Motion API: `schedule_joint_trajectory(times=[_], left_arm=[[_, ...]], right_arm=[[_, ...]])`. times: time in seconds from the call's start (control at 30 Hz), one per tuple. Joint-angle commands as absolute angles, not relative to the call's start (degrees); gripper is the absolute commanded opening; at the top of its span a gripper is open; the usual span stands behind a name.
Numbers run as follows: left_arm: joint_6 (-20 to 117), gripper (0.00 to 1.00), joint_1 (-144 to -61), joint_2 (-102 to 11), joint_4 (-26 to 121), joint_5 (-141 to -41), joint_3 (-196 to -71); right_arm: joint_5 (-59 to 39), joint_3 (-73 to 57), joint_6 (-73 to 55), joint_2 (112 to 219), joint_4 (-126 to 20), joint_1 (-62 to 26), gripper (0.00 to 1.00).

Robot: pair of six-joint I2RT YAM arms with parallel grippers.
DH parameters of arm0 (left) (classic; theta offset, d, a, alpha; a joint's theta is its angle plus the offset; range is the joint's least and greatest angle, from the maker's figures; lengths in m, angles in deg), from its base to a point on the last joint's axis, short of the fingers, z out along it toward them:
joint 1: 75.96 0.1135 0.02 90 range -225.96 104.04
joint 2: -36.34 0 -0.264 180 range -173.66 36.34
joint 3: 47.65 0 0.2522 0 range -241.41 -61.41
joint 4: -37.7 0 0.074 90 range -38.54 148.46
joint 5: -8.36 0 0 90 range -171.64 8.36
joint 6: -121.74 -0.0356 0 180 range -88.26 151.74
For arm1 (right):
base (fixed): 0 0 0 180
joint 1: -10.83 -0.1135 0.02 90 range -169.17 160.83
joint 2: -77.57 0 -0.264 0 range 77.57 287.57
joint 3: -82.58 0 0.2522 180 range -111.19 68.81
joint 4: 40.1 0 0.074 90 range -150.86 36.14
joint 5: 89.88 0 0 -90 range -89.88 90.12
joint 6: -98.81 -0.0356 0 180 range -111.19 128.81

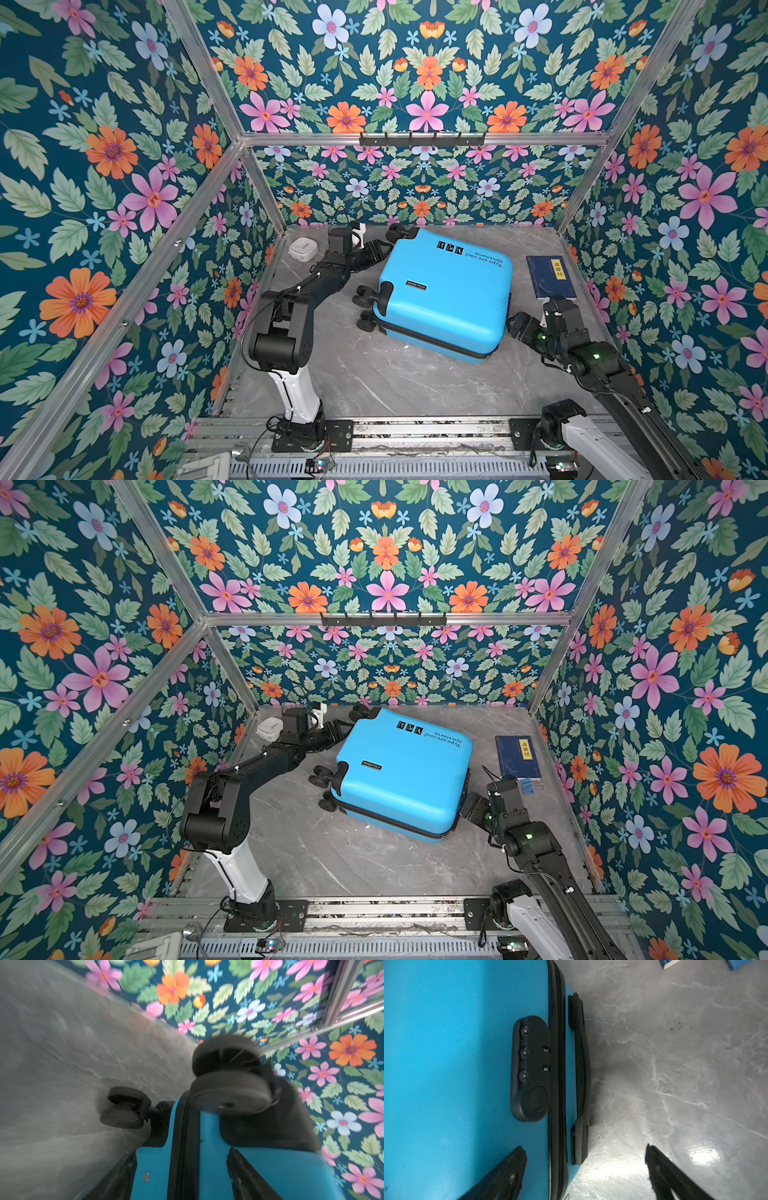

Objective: Pack the luggage
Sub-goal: 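Rotate the suitcase with both grippers, then reposition both grippers at its sides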

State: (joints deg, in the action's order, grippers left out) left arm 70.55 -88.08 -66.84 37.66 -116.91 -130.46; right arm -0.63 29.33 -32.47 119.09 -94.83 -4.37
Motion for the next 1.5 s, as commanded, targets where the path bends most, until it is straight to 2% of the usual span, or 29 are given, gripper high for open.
schedule_joint_trajectory(times=[0.0,0.17,0.27,0.37,0.5,0.7,0.8,1.0,1.2,1.3,1.47], left_arm=[[67.6,0.73,-87.3,-61.7,42.2,-108.7,-131.9],[59.5,0.74,-86.9,-49.8,59.4,-96.9,-132.4],[56.0,0.73,-86.9,-42.0,69.3,-93.6,-131.3],[54.3,0.73,-86.9,-34.2,79.6,-91.9,-129.5],[53.6,0.71,-86.9,-25.8,92.4,-93.0,-128.0],[55.5,0.67,-87.0,-17.8,103.1,-99.0,-123.5],[58.2,0.65,-87.9,-14.8,104.1,-103.3,-119.4],[67.4,0.65,-96.0,-8.8,98.1,-103.2,-110.5],[76.8,0.66,-107.2,-9.2,86.0,-100.3,-104.6],[80.1,0.67,-109.2,-11.2,77.1,-103.1,-101.3],[82.4,0.67,-109.4,-13.8,68.6,-102.8,-98.2]], right_arm=[[0.0,27.6,-28.9,119.8,-97.6,-4.1,0.91],[3.8,24.8,-26.9,122.9,-99.2,-2.3,0.95],[3.3,23.5,-26.2,125.3,-97.7,0.1,0.99],[2.0,21.9,-25.7,128.6,-94.5,2.7,0.99],[-4.4,18.7,-26.8,135.2,-88.4,9.6,0.99],[-17.2,12.4,-31.6,148.7,-78.0,20.5,0.99],[-22.7,4.6,-31.3,158.7,-77.4,21.0,0.96],[-30.5,-7.8,-31.1,175.1,-76.5,21.0,0.92],[-41.0,-15.5,-30.5,185.2,-73.1,20.9,0.93],[-47.0,-17.6,-31.3,188.8,-71.7,20.7,0.92],[-50.4,-17.7,-27.8,190.5,-71.9,19.3,0.91]])
